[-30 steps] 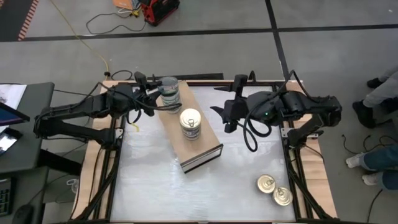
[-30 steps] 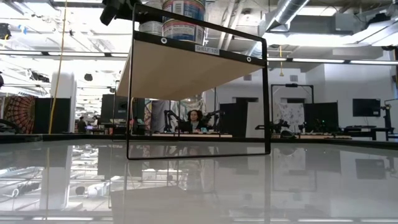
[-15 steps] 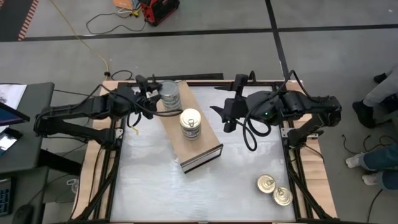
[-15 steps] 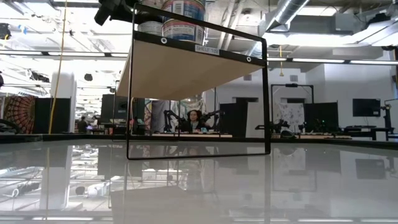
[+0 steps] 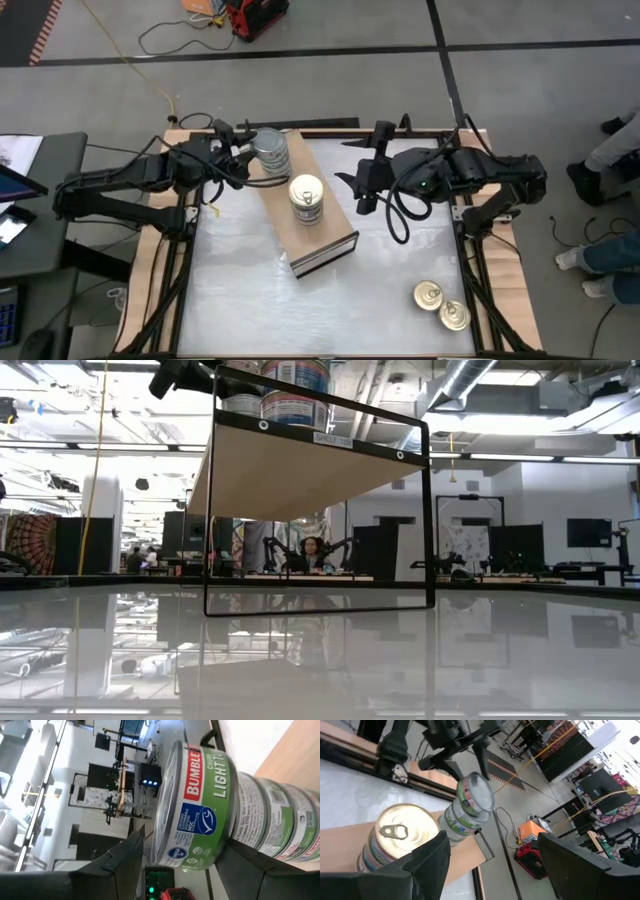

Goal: Stack canned seafood by type on shelf
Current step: Stack the green tuna can on top of the other green tuna can on the shelf

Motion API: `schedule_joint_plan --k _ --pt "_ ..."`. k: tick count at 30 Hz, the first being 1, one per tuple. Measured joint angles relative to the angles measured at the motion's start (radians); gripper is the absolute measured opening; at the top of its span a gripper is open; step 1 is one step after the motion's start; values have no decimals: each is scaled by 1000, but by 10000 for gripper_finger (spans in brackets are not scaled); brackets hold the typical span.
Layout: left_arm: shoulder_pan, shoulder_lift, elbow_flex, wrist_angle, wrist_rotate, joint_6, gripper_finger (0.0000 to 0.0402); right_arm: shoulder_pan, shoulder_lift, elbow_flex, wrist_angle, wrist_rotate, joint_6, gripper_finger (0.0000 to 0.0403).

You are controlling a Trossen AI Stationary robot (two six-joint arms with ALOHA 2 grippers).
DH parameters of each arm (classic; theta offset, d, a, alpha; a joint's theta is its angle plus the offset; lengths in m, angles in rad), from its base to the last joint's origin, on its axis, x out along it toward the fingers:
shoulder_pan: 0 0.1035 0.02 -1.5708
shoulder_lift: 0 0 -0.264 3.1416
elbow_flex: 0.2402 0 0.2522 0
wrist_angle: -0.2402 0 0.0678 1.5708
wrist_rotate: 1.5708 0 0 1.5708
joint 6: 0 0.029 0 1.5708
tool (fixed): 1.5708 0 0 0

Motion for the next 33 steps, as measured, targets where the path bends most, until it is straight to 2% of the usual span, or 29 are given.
schedule_joint_plan --k 12,24,33 --pt "29 1 0 0 16 58 224 0 10 0 3 -15 -10 330" --pt "116 2 0 5 49 143 224 0 10 0 13 -66 -9 330" --pt "120 34 0 18 64 206 224 0 10 0 12 -67 -9 330"
